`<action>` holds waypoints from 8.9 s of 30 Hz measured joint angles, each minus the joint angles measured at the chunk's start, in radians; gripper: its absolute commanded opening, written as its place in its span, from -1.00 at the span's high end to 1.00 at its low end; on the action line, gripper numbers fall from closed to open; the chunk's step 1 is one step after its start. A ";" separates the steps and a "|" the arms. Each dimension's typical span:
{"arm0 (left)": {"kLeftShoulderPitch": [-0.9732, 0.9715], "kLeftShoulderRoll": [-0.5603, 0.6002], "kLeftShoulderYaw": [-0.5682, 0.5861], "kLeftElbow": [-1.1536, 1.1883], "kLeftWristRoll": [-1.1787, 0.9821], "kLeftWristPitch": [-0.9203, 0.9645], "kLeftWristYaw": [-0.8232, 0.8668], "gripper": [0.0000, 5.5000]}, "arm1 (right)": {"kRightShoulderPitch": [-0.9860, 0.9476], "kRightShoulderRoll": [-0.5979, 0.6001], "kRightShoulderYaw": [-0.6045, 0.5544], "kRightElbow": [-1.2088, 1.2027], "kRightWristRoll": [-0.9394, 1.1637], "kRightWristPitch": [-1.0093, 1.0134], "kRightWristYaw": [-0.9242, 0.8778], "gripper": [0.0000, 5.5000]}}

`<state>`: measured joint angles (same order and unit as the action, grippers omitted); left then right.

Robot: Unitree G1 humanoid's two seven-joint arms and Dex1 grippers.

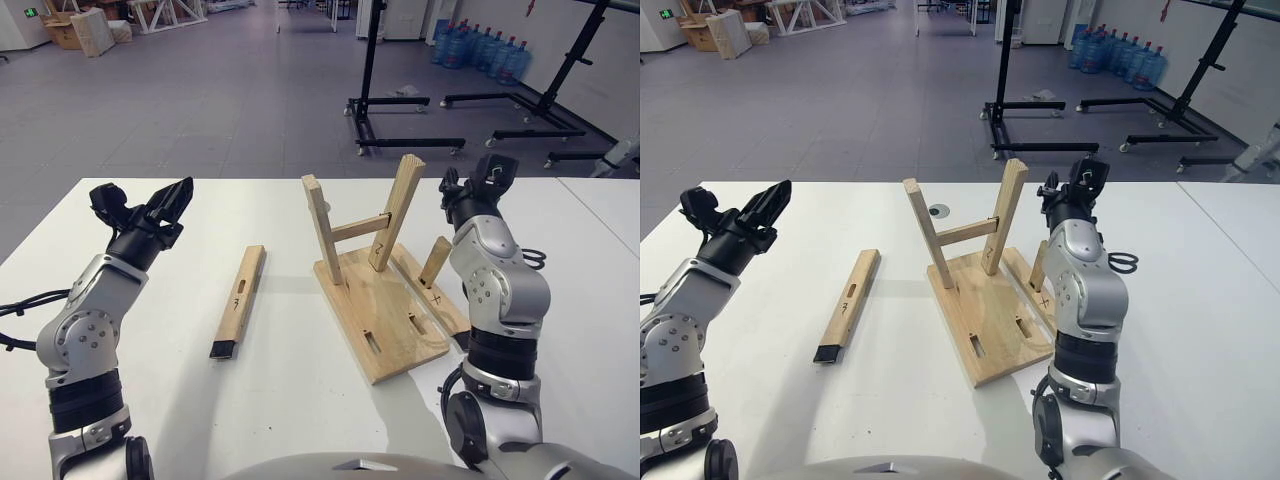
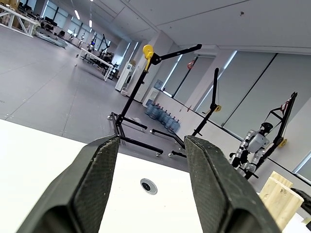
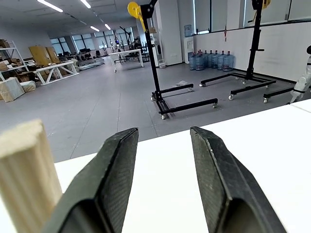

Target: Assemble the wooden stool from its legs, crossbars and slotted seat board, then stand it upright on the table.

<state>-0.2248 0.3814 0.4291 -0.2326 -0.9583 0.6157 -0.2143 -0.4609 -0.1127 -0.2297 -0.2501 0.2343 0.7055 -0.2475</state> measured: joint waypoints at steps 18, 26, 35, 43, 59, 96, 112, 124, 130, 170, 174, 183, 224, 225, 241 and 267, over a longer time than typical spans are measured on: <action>0.021 -0.023 -0.004 -0.082 -0.041 0.028 0.033 0.12 | -0.290 -0.164 -0.270 -0.078 0.425 0.261 0.123 0.29; 0.228 0.031 -0.005 -0.399 -0.453 0.167 0.107 0.12 | 0.217 -0.754 -0.446 -0.161 0.528 0.326 0.835 0.29; 0.354 0.082 -0.123 -0.417 -0.278 0.183 0.158 -0.29 | 0.694 -0.601 -0.134 -0.128 0.257 0.030 0.962 -0.18; 0.344 0.065 -0.183 -0.398 -0.233 0.173 0.173 -0.29 | 0.587 -0.504 0.036 -0.038 0.117 -0.062 0.811 -0.18; 0.329 0.056 -0.198 -0.386 -0.230 0.163 0.158 -0.29 | 0.554 -0.488 0.191 0.090 -0.022 -0.119 0.781 -0.18; -0.063 0.159 -0.218 -0.176 -0.890 0.190 -0.055 -0.30 | 0.095 -0.528 -0.149 -0.188 1.301 0.331 0.712 0.25; -0.184 0.094 -0.265 -0.132 -1.000 0.145 0.082 -0.96 | 0.136 -0.489 0.043 -0.233 1.375 0.265 0.608 0.25; -0.211 0.073 -0.298 -0.112 -0.996 0.144 0.110 -0.96 | 0.166 -0.477 0.105 -0.269 1.375 0.226 0.605 0.25; -0.229 0.057 -0.284 -0.062 -1.004 0.142 0.132 -0.74 | 0.166 -0.469 0.114 -0.270 1.376 0.206 0.594 0.25; -0.201 0.063 -0.274 -0.050 -0.799 0.155 0.090 0.24 | 0.248 -0.642 -0.007 -0.277 1.399 0.212 0.713 -0.24; -0.195 0.099 -0.272 -0.064 -0.684 0.167 0.038 0.24 | 0.314 -0.774 -0.090 -0.242 1.224 0.198 0.853 -0.24; -0.076 0.047 -0.350 -0.227 -0.331 0.094 -0.012 0.24 | 0.351 -0.990 0.258 0.155 0.199 -0.270 1.013 -0.24; -0.105 0.066 -0.430 -0.059 0.001 0.066 -0.563 0.24 | 0.433 -0.759 0.288 0.073 0.006 -0.256 1.212 -0.24; -0.104 0.062 -0.439 -0.058 0.013 0.065 -0.569 0.24 | 0.428 -0.753 0.288 0.066 0.011 -0.249 1.212 -0.24; -0.063 0.012 -0.508 0.000 0.155 -0.024 -0.680 0.24 | 0.390 -0.725 0.306 0.042 0.020 -0.205 1.216 -0.24; -0.055 0.023 -0.512 -0.009 0.210 -0.038 -0.723 0.24 | 0.393 -0.697 0.330 0.007 0.019 -0.203 1.208 -0.24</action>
<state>-0.2801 0.4048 -0.0829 -0.2419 -0.7488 0.5773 -0.9370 -0.0678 -0.8099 0.1004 -0.2426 0.2537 0.5021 0.9610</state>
